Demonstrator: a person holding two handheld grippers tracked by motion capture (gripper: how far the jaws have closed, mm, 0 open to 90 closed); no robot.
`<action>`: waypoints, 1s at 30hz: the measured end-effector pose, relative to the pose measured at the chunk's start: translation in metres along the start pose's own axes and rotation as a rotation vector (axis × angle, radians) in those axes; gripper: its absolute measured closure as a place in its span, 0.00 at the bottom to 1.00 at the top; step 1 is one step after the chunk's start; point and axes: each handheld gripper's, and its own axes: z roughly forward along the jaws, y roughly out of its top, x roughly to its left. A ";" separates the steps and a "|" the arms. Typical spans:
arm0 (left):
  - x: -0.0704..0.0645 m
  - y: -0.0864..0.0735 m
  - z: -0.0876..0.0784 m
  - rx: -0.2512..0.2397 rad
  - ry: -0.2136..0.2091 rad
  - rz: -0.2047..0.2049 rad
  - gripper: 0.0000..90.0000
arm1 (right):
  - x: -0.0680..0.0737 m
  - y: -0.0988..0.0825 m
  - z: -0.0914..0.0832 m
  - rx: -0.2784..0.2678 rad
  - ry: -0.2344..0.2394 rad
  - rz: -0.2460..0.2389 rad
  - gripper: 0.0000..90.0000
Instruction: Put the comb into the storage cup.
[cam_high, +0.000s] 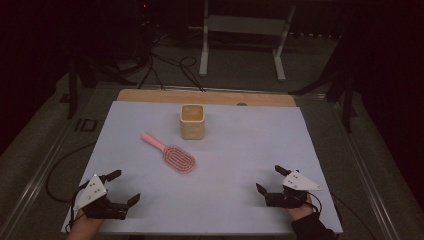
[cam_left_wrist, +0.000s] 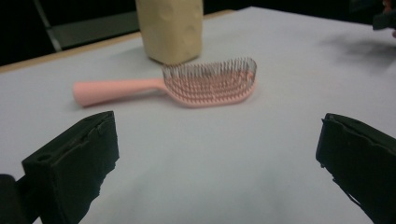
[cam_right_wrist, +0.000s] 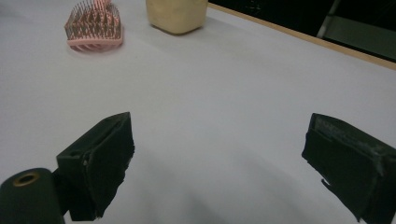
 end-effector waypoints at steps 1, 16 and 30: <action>0.000 0.000 0.000 0.000 0.000 0.000 0.00 | 0.000 0.000 0.000 0.000 0.000 0.000 0.09; -0.002 0.004 0.001 0.002 0.011 0.000 0.00 | 0.009 0.001 0.001 -0.002 0.004 -0.042 0.09; -0.001 0.037 -0.008 0.001 0.000 0.042 0.00 | 0.010 0.006 -0.001 -0.034 -0.001 -0.039 0.09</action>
